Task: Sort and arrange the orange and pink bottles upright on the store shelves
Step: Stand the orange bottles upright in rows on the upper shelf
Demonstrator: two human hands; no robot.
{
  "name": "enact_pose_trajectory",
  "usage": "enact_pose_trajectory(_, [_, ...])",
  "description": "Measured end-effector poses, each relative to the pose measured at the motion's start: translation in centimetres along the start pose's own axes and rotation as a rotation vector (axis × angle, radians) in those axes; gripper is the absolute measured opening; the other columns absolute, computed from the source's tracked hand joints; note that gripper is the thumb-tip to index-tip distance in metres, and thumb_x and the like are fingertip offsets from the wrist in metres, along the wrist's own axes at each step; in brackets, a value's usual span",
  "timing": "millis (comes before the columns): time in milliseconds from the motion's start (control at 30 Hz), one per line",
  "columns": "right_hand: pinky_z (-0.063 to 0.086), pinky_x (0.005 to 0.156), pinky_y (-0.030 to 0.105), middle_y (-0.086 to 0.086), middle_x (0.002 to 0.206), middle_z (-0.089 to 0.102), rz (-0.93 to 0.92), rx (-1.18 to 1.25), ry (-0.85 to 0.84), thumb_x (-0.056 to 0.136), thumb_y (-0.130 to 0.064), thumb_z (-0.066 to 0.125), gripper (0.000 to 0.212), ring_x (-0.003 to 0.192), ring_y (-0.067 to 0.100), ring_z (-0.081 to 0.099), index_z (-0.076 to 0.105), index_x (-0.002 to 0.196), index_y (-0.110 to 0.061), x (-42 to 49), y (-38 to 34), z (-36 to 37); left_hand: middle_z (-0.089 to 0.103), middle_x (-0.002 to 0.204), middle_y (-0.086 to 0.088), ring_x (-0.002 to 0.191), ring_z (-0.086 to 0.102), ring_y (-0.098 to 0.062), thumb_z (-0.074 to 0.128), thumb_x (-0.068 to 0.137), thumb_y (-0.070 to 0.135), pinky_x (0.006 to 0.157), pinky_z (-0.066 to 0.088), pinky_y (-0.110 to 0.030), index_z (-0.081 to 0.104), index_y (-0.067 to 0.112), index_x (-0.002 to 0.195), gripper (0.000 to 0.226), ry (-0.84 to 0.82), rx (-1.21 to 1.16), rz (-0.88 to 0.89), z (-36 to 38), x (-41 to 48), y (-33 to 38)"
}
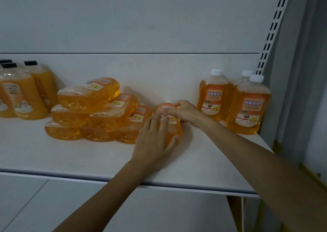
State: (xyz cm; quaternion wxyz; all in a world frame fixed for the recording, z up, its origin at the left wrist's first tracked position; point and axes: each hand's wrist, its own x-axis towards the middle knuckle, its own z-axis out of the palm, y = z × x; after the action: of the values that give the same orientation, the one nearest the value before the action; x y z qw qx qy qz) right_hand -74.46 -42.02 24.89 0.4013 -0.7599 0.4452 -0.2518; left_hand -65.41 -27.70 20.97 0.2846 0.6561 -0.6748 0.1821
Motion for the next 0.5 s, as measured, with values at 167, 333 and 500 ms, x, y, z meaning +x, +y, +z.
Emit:
enact_pose_trajectory(167, [0.054,0.072,0.025,-0.003,0.109,0.059,-0.222,0.005,0.135,0.067,-0.048,0.079,0.065,0.096,0.015,0.062,0.047,0.116,-0.02,-3.0,-1.5,-1.5,0.017,0.151,-0.004,0.136,0.02,-0.015,0.067,0.075,0.045,0.104,0.029,-0.027,0.015,0.025,0.147,0.091,-0.047,-0.428,-0.147,-0.6,-0.3,0.3])
enact_pose_trajectory(333, [0.042,0.068,0.01,-0.007,0.113,0.048,-0.43,-0.15,0.231,0.062,-0.042,0.084,0.08,0.099,0.009,0.052,0.041,0.125,-0.02,-6.5,-2.2,-3.6,0.033,0.142,0.01,0.126,0.042,-0.006,0.081,0.069,0.028,0.101,0.042,-0.028,0.003,0.059,0.126,0.101,-0.131,-0.878,-0.237,-0.7,0.5,1.9])
enact_pose_trajectory(500, [0.044,0.074,0.012,-0.002,0.125,0.047,-0.44,-0.243,0.203,0.062,-0.033,0.086,0.091,0.108,0.013,0.05,0.03,0.133,-0.021,-9.1,-1.7,-7.4,0.048,0.127,0.016,0.111,0.054,0.006,0.083,0.066,0.012,0.082,0.047,-0.01,0.005,0.028,0.146,0.112,-0.154,-0.976,-0.107,0.6,1.6,4.5])
